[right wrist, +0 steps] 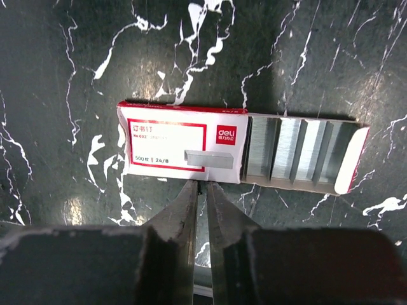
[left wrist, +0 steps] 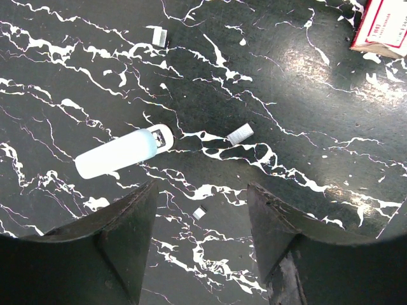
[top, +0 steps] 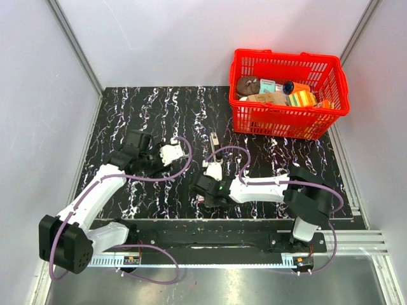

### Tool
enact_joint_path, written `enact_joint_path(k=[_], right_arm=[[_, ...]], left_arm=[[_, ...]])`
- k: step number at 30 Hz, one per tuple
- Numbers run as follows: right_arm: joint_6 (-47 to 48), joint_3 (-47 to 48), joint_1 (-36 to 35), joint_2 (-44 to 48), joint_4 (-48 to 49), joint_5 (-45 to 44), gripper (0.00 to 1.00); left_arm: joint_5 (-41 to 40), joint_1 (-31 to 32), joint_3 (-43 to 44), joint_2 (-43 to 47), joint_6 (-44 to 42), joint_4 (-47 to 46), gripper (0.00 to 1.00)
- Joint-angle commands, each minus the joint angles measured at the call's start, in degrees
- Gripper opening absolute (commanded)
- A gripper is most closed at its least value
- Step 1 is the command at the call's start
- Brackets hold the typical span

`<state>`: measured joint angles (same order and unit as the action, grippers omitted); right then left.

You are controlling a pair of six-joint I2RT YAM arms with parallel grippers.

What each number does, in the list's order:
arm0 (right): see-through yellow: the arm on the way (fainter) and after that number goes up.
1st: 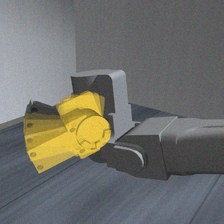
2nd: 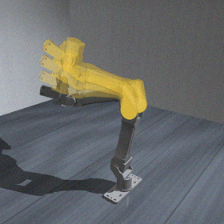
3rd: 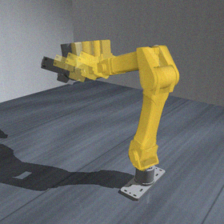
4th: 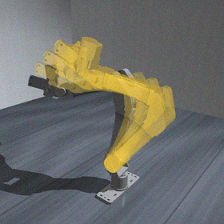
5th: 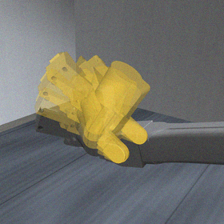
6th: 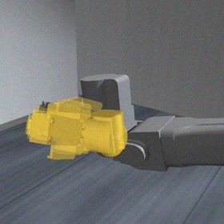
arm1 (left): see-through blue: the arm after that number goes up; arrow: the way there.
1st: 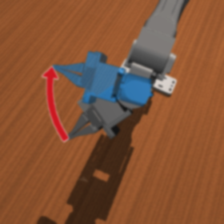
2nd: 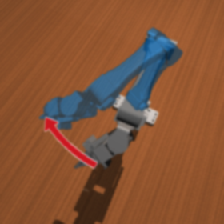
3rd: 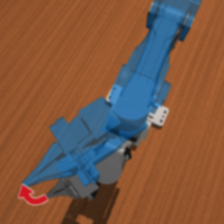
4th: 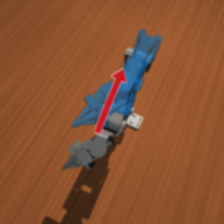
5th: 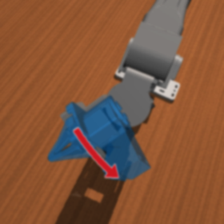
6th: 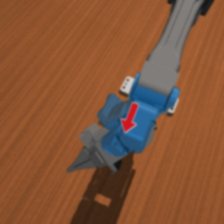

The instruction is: Unload the staples from the stapler

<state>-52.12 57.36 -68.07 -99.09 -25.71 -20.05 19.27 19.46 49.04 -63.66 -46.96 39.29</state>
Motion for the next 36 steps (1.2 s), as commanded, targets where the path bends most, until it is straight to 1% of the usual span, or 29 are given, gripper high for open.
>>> enact_joint_path(k=[1, 5, 9, 11, 14, 18, 22, 25, 32, 36], right_arm=[[1.23, -1.29, 1.54, -0.85, -0.21, -1.39, 0.16], [2.28, -2.43, 1.54, 3.71, -0.13, 2.20, 0.22], [4.21, -3.66, 1.54, 13.37, 0.23, 3.01, 0.31], [5.62, -3.05, 1.89, 18.03, -0.47, 2.65, 0.36], [6.76, -1.30, 3.46, 22.87, -2.84, 2.12, 0.41], [7.82, -1.29, 8.29, 26.83, -3.03, 4.23, 0.47], [9.40, -2.61, 11.64, 28.86, -1.45, 5.37, 0.48], [10.72, -2.78, 13.05, 28.86, -1.18, 5.99, 0.49], [11.69, -3.49, 14.37, 29.13, -0.56, 7.92, 0.49], [10.90, -5.06, 14.46, 30.36, 0.40, 8.01, 0.49]], left_arm=[[-0.72, 0.05, -0.61, -0.59, -0.85, -2.46, 0.63], [-0.90, 0.05, -0.26, -1.55, -0.50, -3.69, 0.63], [-0.11, -0.04, 0.79, -4.53, 1.43, -7.38, 0.65], [1.29, 0.05, 2.37, -7.52, 1.61, -8.78, 0.79], [2.00, 0.57, 5.62, -13.57, 1.52, -11.06, 0.80], [0.78, 1.54, 11.41, -23.68, 0.99, -14.84, 0.80], [0.51, 2.86, 18.10, -32.74, 0.82, -15.03, 0.79], [-0.28, 3.74, 21.44, -37.05, 0.38, -15.12, 0.79], [-1.60, 4.44, 25.84, -43.91, 0.03, -15.47, 0.79], [-2.74, 4.79, 26.81, -46.73, -0.41, -15.56, 0.79]])
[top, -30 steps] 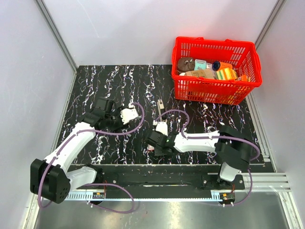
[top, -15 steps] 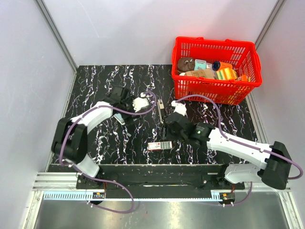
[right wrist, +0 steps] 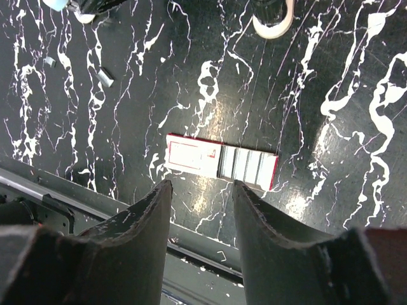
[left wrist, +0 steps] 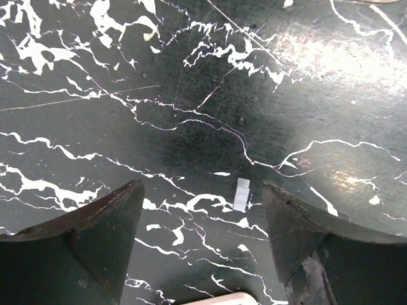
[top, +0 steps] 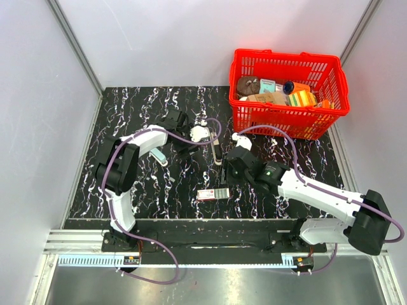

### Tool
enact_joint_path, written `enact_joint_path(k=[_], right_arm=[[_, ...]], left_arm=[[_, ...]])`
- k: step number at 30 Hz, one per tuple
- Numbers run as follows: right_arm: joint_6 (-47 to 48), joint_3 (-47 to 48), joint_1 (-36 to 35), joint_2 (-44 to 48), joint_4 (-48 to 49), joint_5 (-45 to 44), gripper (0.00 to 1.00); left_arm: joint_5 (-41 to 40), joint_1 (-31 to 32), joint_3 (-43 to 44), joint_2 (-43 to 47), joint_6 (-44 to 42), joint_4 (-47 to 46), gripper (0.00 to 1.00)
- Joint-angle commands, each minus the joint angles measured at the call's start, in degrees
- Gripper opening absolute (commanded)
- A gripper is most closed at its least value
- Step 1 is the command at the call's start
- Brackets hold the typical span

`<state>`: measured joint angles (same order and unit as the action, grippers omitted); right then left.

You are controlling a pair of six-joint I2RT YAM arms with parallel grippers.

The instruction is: Unload the staples from the stapler

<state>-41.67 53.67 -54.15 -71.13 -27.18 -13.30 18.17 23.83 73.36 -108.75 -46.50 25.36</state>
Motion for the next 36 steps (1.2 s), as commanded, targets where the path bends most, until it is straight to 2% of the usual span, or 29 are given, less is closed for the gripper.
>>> enact_joint_path(k=[1, 4, 7, 14, 20, 25, 36], right_arm=[[0.28, -1.90, 0.54, 2.49, 2.39, 1.43, 0.50], [0.10, -2.08, 0.63, 2.67, 2.66, 1.70, 0.49], [0.36, -1.99, 0.89, 2.76, 2.57, 1.52, 0.48], [1.24, -2.08, 1.06, 2.67, 2.39, 1.08, 0.47], [1.68, -3.39, 1.06, 2.75, 2.48, -0.41, 0.47], [2.12, -4.36, 1.06, 2.58, 2.92, -1.03, 0.47], [2.03, -5.50, 1.15, 1.53, 2.92, -1.47, 0.46]], left_arm=[[-1.82, 0.42, 2.31, -2.42, -0.96, -1.72, 0.78], [-2.09, 0.51, 1.26, -2.78, -1.49, -1.98, 0.75], [-2.35, 0.60, 0.56, -2.35, -1.58, -1.90, 0.65], [-6.74, 2.62, -4.01, 1.16, 2.11, -4.97, 0.31], [-12.80, 6.92, -12.01, 6.70, 4.66, -11.12, 0.21], [-10.98, 8.51, -12.99, 9.61, 7.47, -8.51, 0.20], [5.27, 7.19, -4.02, 12.60, 13.10, 4.42, 0.23]])
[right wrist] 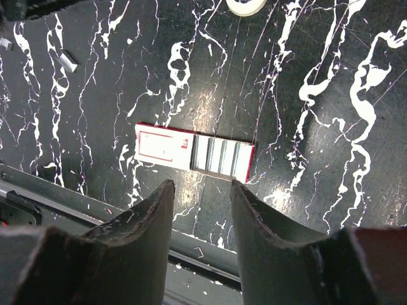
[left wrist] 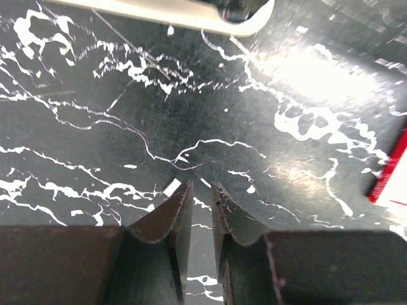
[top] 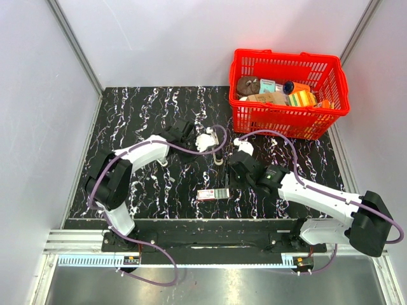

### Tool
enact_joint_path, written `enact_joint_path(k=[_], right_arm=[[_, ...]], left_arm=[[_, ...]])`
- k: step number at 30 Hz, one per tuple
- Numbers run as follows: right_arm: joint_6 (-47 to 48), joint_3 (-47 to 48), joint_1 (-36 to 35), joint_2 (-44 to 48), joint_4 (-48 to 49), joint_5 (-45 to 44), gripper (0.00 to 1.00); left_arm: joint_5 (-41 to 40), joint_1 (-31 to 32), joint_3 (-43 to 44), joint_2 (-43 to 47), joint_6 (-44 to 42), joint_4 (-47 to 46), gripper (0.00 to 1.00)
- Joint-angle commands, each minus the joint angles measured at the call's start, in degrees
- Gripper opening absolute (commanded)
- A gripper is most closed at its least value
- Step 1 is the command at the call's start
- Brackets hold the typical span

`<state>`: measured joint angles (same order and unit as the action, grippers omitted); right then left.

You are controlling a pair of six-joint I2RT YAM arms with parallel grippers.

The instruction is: Unload the staples from the stapler

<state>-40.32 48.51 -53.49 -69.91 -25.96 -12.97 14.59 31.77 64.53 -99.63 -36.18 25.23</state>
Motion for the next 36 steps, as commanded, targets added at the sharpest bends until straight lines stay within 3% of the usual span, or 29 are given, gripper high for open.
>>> enact_joint_path(k=[1, 5, 7, 11, 16, 23, 28, 36], right_arm=[[0.68, -0.35, 0.58, 0.13, 1.61, -1.71, 0.46], [1.03, -0.35, 0.94, -0.49, 2.13, -1.44, 0.47], [1.20, -0.35, 1.03, -0.93, 2.40, -1.27, 0.48], [1.73, -0.26, 1.46, -1.81, 2.58, -1.09, 0.62], [1.91, -0.44, 1.99, -2.16, 3.28, -0.92, 0.69], [2.78, 0.27, 2.87, -2.95, 3.98, -0.13, 0.70], [2.96, 0.62, 3.05, -2.60, 3.98, -0.12, 0.71], [2.96, 0.88, 3.22, -2.25, 3.72, -0.30, 0.71]], left_arm=[[10.27, -1.00, 5.34, 3.48, 2.96, 5.43, 0.23], [8.80, -1.45, 4.73, 3.83, 1.39, 5.71, 0.27], [6.60, -2.32, 3.94, 3.22, -1.07, 5.09, 0.35], [7.99, -6.79, 4.63, 2.16, -7.74, 9.55, 0.49], [11.51, -11.20, 1.05, 8.39, -19.16, 16.85, 0.56], [13.10, -11.12, -8.10, 16.58, -35.08, 23.28, 0.67], [11.26, -9.63, -9.51, 14.56, -36.07, 22.59, 0.69], [5.37, -6.37, -13.03, 10.69, -34.13, 10.46, 0.70]])
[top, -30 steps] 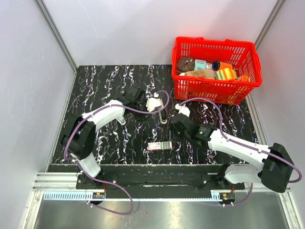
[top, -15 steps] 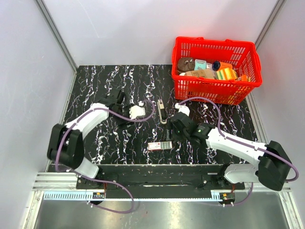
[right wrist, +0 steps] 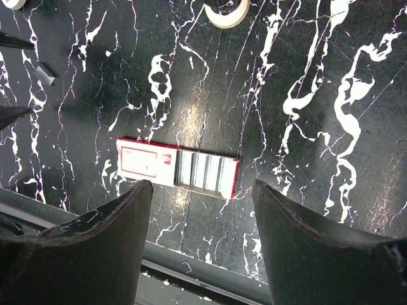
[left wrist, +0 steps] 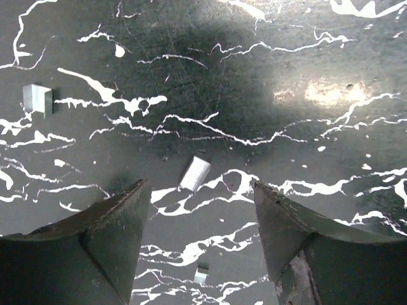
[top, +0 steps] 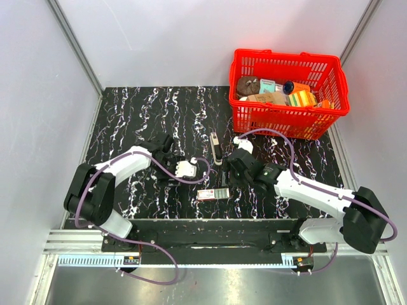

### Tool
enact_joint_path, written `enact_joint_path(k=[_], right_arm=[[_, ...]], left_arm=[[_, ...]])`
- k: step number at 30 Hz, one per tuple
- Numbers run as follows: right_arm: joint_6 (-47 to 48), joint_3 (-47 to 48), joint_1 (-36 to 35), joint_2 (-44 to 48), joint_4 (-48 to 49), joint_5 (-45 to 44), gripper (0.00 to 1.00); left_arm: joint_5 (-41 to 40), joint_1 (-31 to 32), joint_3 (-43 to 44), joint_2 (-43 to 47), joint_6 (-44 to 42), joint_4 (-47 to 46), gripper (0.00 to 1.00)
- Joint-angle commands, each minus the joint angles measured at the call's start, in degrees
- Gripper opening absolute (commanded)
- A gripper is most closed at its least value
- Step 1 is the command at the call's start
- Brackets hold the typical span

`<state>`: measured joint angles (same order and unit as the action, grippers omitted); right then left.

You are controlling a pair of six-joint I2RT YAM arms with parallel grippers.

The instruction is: Unload the staples from the stapler

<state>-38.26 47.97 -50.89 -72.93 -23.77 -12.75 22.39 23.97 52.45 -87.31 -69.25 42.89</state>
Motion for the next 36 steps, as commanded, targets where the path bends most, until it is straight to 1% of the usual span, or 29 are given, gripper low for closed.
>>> enact_joint_path(k=[1, 7, 9, 11, 14, 18, 22, 30, 36], right_arm=[[0.91, 1.52, 0.62, 0.59, 1.62, -0.34, 0.70], [1.17, 1.34, 0.71, 1.03, 1.53, -0.17, 0.70], [1.08, 1.17, 0.80, 1.21, 1.62, -0.17, 0.70], [1.26, 0.99, 0.97, 1.56, 1.53, 0.01, 0.68], [1.35, 0.81, 1.15, 1.82, 1.62, 0.27, 0.67], [1.35, 0.46, 1.24, 2.17, 1.53, 0.36, 0.66], [1.17, 0.37, 1.32, 2.44, 1.53, 0.54, 0.65], [1.00, 0.11, 1.32, 3.40, 0.57, 0.27, 0.64], [1.26, 0.02, 1.41, 3.84, 0.30, 0.62, 0.64]], left_arm=[[-2.70, 1.96, -0.94, -2.16, -0.97, -7.91, 0.70], [-4.55, 3.54, -0.94, -3.83, -1.14, -9.32, 0.66], [-4.99, 3.63, -1.03, -3.84, -1.23, -9.32, 0.63], [-6.47, 3.81, -1.03, -4.10, -1.23, -9.15, 0.57], [-8.67, 3.72, -1.12, -4.97, -1.32, -9.23, 0.52], [-10.70, 3.72, -1.47, -5.33, 0.78, -11.51, 0.51], [-9.56, 3.72, 0.11, -5.85, 3.15, -13.97, 0.51], [-9.12, 3.11, 3.10, -7.70, 6.76, -14.15, 0.50], [-5.35, 0.91, 4.60, -5.51, 6.68, -9.15, 0.51]])
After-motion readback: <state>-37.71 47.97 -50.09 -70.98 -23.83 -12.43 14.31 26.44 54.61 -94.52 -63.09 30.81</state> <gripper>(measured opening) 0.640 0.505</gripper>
